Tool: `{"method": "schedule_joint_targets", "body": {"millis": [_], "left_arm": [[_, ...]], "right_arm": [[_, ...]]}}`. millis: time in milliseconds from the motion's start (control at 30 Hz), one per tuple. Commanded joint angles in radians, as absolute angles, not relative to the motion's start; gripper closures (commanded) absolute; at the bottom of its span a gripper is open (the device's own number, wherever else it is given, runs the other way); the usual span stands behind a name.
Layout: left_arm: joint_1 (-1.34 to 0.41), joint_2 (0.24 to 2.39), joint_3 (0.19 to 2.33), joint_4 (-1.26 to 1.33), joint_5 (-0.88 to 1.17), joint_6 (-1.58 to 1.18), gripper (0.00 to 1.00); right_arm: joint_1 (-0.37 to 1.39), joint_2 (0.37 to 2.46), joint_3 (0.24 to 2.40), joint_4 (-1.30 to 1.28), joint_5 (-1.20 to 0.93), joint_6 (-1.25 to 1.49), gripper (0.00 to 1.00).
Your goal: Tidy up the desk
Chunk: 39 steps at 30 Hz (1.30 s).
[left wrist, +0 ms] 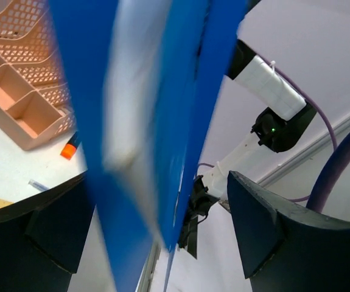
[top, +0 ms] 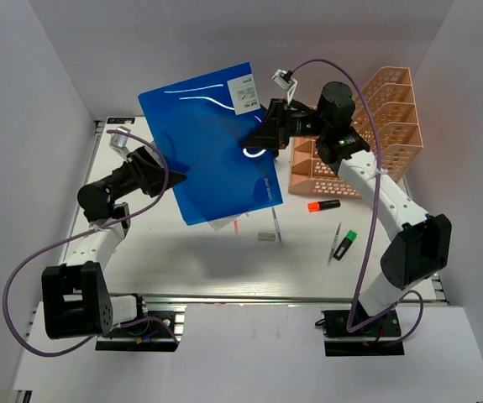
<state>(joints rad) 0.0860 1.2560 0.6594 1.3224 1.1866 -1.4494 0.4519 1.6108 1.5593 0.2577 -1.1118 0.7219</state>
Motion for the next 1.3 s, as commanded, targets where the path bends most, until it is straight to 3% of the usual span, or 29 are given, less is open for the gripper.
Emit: {"method": "schedule_joint_targets", "body": {"millis": [0, 33, 100, 267, 400, 533, 567, 600, 667, 700, 767, 933, 1067, 1267], "left_arm": [[0.066, 1.233, 0.707, 1.478, 1.132, -1.421, 0.08], [0.055, 1.235, 0.712, 1.461, 1.126, -1.402, 0.12], [0.044, 1.238, 0.726, 1.431, 1.124, -1.388, 0.36], [-0.009, 1.261, 0.738, 1.453, 1.115, -1.387, 0.63], [-0.031, 1.269, 0.749, 1.456, 1.112, -1.385, 1.00], [-0.040, 1.243, 0.752, 1.415, 1.080, -1.352, 1.00], [-0.040, 1.221, 0.756, 1.351, 1.075, -1.335, 1.00], [-0.040, 1.209, 0.773, 1.309, 1.072, -1.278, 1.00], [-0.040, 1.166, 0.801, 1.131, 1.072, -1.200, 1.00], [-0.040, 1.151, 0.837, 1.067, 1.072, -1.111, 1.00], [-0.040, 1.109, 0.876, 0.880, 1.063, -1.024, 1.00], [-0.040, 1.097, 0.982, 0.719, 1.048, -0.890, 1.00], [-0.040, 1.083, 1.028, 0.648, 0.960, -0.819, 1.00], [-0.049, 1.157, 1.120, 0.667, 0.922, -0.804, 1.00]], "right_arm": [[0.471, 1.608, 1.611, 0.295, -1.088, 0.704, 1.00], [0.477, 1.612, 1.614, 0.284, -1.085, 0.697, 1.00], [0.482, 1.614, 1.620, 0.276, -1.083, 0.690, 1.00], [0.486, 1.612, 1.629, 0.252, -1.078, 0.670, 1.00], [0.485, 1.598, 1.626, 0.226, -1.069, 0.638, 1.00], [0.480, 1.577, 1.629, 0.167, -1.054, 0.582, 1.00], [0.480, 1.571, 1.632, 0.141, -1.052, 0.553, 0.92], [0.479, 1.563, 1.635, 0.123, -1.045, 0.536, 0.69], [0.477, 1.552, 1.644, 0.051, -1.028, 0.459, 0.52], [0.476, 1.539, 1.647, 0.022, -1.002, 0.428, 0.31], [0.471, 1.519, 1.669, -0.091, -0.947, 0.330, 0.13], [0.446, 1.480, 1.700, -0.309, -0.810, 0.137, 0.11], [0.417, 1.384, 1.680, -0.445, -0.533, 0.022, 0.11], [0.376, 1.125, 1.473, -0.477, -0.364, -0.164, 0.14]]}}
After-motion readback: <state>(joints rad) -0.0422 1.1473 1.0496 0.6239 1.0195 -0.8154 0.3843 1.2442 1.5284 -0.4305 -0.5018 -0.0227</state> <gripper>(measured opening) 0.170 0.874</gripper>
